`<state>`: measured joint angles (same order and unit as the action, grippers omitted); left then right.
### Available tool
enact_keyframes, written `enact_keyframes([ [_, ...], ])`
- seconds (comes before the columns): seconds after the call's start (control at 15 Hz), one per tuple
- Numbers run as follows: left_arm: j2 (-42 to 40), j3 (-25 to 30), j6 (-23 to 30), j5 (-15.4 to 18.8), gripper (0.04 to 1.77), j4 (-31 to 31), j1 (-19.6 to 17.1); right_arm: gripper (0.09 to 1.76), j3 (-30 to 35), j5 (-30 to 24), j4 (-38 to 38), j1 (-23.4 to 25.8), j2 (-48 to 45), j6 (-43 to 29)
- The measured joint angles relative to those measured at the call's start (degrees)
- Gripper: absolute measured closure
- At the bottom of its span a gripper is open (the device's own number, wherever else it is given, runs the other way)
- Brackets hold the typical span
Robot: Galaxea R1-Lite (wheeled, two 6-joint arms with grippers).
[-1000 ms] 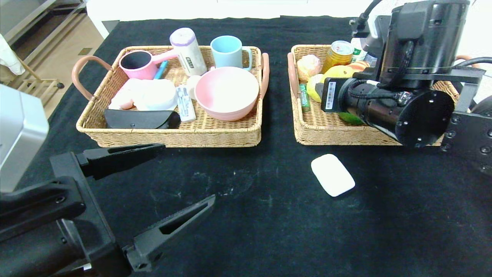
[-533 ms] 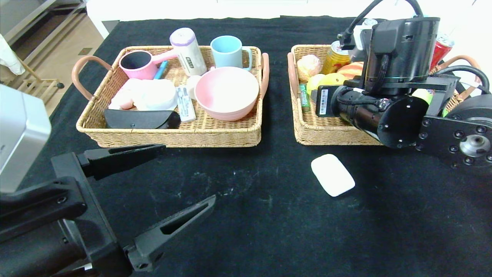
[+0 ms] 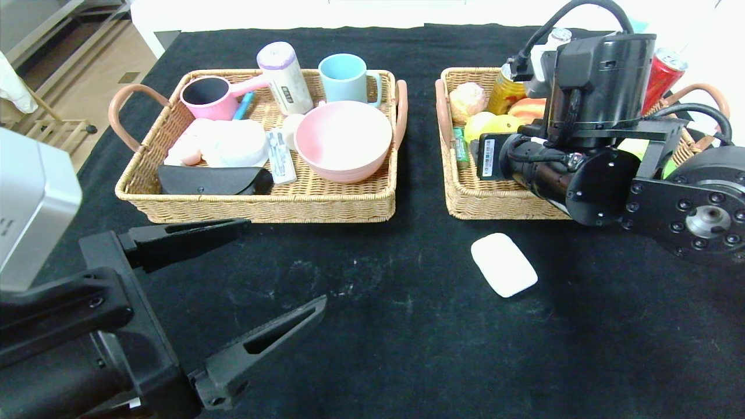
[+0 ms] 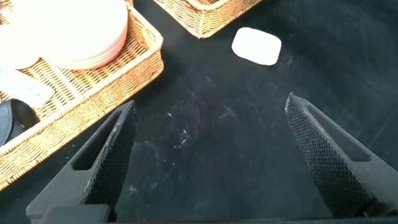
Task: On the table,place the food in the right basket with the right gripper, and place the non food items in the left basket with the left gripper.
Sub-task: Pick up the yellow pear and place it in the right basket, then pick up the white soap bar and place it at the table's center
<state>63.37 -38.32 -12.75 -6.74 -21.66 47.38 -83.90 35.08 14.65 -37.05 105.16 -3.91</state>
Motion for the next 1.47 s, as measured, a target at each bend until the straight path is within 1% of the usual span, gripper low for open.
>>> enact_keyframes([
  [0.13,0.0,0.0,0.0,0.0,0.09,0.0,-0.2,0.47,0.0,0.0,0.0,0.0,0.1,0.0],
  [0.33,0.1,0.0,0.0,0.0,0.09,0.0,-0.3,0.37,0.0,0.0,0.0,0.0,0.1,0.3],
  [0.53,0.3,0.1,-0.1,0.0,0.09,0.0,-0.3,0.29,0.1,0.0,-0.4,-0.4,-0.2,1.2],
  [0.73,0.8,0.1,0.0,0.0,0.09,0.0,-0.3,0.25,0.6,-0.3,-2.5,-1.3,-1.9,4.5],
  [0.87,1.3,0.4,-0.1,0.0,0.09,0.0,-0.3,0.22,0.4,-0.4,-8.7,-2.5,-3.5,6.1],
  [1.07,1.1,0.5,-0.6,0.0,0.09,0.0,-0.1,0.2,-0.7,-0.7,-20.6,-3.8,-5.5,5.3],
  [1.27,0.8,0.5,-0.8,0.0,0.09,0.0,0.0,0.18,-2.1,-2.2,-30.2,-3.7,-6.3,1.0],
  [1.47,0.4,0.4,-0.8,-0.1,0.09,0.0,0.0,0.17,-7.1,-6.9,-42.1,-4.0,-5.7,-6.5],
])
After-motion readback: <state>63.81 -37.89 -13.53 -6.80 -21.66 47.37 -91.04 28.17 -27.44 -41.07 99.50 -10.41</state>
